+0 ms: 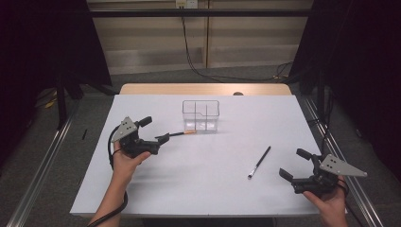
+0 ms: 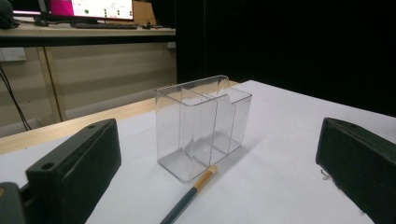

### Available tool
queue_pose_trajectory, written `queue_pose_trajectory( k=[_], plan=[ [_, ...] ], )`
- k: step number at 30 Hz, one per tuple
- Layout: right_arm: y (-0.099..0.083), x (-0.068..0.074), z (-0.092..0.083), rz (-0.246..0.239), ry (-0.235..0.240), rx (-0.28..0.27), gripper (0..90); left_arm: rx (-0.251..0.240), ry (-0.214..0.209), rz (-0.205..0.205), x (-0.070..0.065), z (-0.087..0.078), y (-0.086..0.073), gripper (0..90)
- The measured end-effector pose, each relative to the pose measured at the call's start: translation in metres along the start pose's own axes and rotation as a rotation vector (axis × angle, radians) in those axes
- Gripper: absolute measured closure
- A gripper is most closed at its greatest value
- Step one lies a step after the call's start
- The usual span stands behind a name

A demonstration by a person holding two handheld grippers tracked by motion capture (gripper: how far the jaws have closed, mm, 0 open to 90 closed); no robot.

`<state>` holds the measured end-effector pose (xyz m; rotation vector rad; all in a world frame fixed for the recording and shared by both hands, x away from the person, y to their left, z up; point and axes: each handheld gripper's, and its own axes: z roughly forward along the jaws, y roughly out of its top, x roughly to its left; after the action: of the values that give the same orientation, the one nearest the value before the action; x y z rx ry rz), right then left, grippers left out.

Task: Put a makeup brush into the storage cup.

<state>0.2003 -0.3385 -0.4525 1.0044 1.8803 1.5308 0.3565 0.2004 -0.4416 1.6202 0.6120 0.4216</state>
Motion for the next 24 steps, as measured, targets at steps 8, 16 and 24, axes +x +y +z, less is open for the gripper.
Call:
queue_pose_trajectory(
  k=[8, 16, 24],
  plan=[
    [0.0, 0.001, -0.001, -0.005, -0.001, 0.0, 0.0, 0.011, 0.017, -0.031, 0.007, 0.011, -0.002, 0.0],
    [-0.001, 0.0, 0.0, -0.008, 0.003, 0.005, 0.0, 0.012, 0.026, -0.052, 0.015, 0.02, -0.003, 0.0],
    [-0.002, 0.0, 0.001, -0.006, 0.007, 0.003, 0.0, 0.025, 0.035, -0.05, 0.019, 0.032, -0.001, 0.0]
  ],
)
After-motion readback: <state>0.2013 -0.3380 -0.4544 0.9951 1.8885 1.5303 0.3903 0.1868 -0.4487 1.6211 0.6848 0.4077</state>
